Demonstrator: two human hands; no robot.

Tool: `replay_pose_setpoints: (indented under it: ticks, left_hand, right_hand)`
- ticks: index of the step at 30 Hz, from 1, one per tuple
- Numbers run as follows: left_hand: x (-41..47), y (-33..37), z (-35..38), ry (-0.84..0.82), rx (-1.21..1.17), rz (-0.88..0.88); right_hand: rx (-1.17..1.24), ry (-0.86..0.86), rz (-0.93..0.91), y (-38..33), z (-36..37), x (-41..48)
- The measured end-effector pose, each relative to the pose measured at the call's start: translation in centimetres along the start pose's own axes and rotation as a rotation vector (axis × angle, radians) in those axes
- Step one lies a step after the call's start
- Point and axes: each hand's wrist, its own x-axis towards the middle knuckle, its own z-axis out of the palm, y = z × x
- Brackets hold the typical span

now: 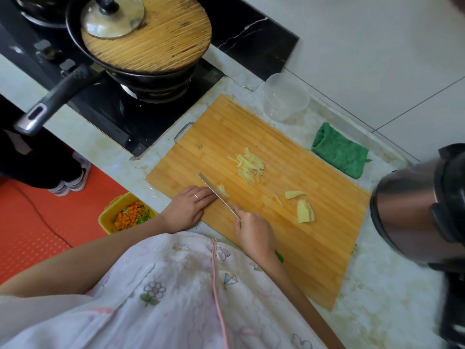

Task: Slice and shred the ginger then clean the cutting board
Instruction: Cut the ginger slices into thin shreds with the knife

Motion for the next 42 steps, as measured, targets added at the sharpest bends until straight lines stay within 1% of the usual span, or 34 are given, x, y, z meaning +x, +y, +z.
replay_pose_setpoints:
  ticks: [3,6,11,20,28,35,42]
  left_hand:
    - [0.0,0.0,0.1,-0.028,-0.02,-0.014]
    - [-0.1,-0.1,0.1,-0.048,-0.021,-0.021]
    - [-0.1,-0.2,0.1,0.005,-0.014,0.012]
    - [0.1,-0.2,0.3,0.073,0.0,0.039]
    - [0.0,0.0,0.3,0.024,-0.006,0.012]
    - [-0.1,-0.1,0.4,0.087,0.005,0.052]
    - [0.0,0.0,0.4,0.083,0.009,0.037]
  right_hand:
    - [0.057,0.023,0.013,-1.1,-0.3,1.6]
    - [0.087,0.083,0.017,-1.2,-0.4,1.4]
    - [0.049,0.023,-0.009,-0.4,0.1,0.0]
    - [0.018,0.003,0.005,-0.1,0.7,-0.1]
    - [0.019,0.04,-0.001,-1.0,0.7,1.6]
    - [0.03,0.019,-0.003,0.0,0.8,-0.5]
    - [0.03,0.02,-0.011,0.0,0.7,-0.4]
